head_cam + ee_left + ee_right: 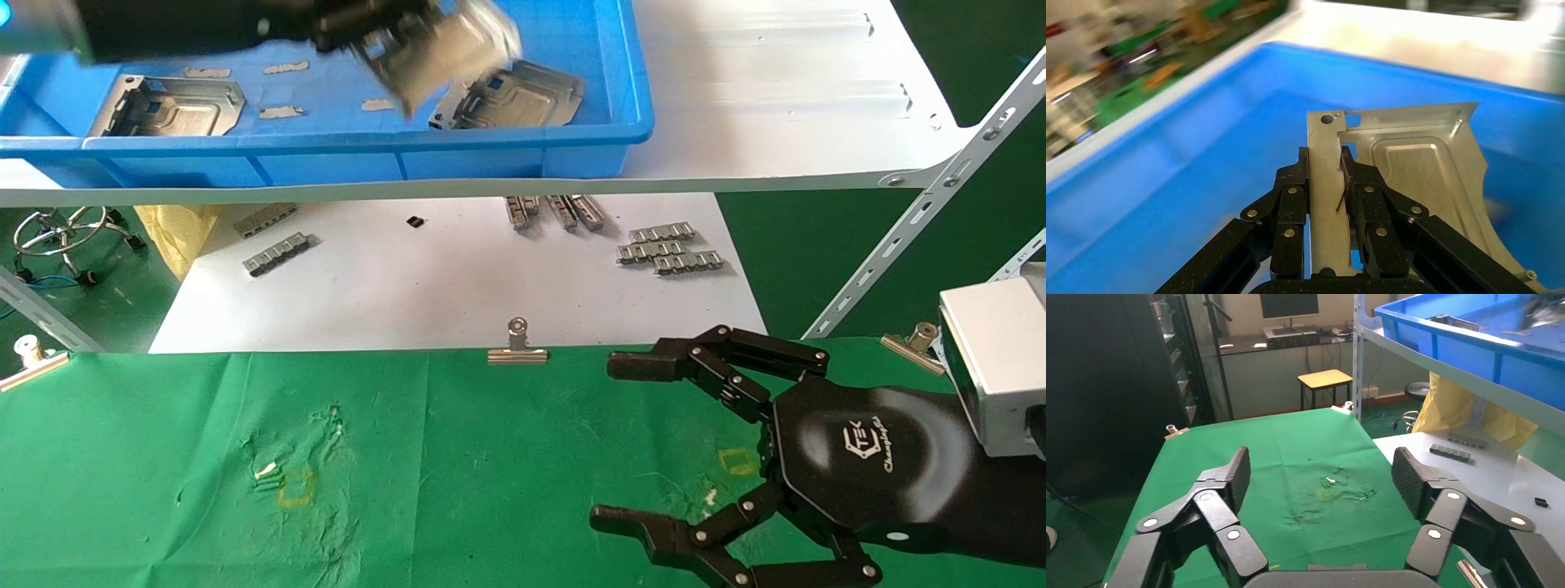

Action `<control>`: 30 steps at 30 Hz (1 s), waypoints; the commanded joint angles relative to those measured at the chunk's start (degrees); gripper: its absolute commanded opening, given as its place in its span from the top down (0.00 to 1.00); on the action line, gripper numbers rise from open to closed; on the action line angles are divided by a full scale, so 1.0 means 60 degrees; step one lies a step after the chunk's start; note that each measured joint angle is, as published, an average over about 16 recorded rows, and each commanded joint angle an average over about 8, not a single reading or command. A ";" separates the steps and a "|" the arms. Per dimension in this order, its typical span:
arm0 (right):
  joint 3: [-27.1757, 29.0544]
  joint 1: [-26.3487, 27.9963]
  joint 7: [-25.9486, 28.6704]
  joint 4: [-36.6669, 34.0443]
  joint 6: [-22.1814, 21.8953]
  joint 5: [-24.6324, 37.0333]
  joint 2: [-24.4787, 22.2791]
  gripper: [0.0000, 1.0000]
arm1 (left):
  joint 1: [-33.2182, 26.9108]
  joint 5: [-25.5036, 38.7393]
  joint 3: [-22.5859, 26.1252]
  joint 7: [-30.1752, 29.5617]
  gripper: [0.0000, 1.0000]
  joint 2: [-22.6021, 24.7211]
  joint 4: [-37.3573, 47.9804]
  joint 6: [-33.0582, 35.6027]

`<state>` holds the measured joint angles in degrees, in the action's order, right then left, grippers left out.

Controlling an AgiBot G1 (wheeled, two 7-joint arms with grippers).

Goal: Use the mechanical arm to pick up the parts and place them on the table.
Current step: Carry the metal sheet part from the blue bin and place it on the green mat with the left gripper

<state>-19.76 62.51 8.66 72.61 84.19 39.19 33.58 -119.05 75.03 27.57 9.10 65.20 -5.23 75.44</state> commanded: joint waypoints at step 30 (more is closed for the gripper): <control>-0.0004 0.0001 -0.0002 0.0000 -0.0002 -0.0003 -0.0002 0.00 | 0.2820 -0.1417 0.4487 0.4508 1.00 -0.2507 -0.2887 0.2558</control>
<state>-19.78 62.52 8.65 72.61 84.18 39.17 33.57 -102.18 66.47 53.66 36.56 50.33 -22.61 90.75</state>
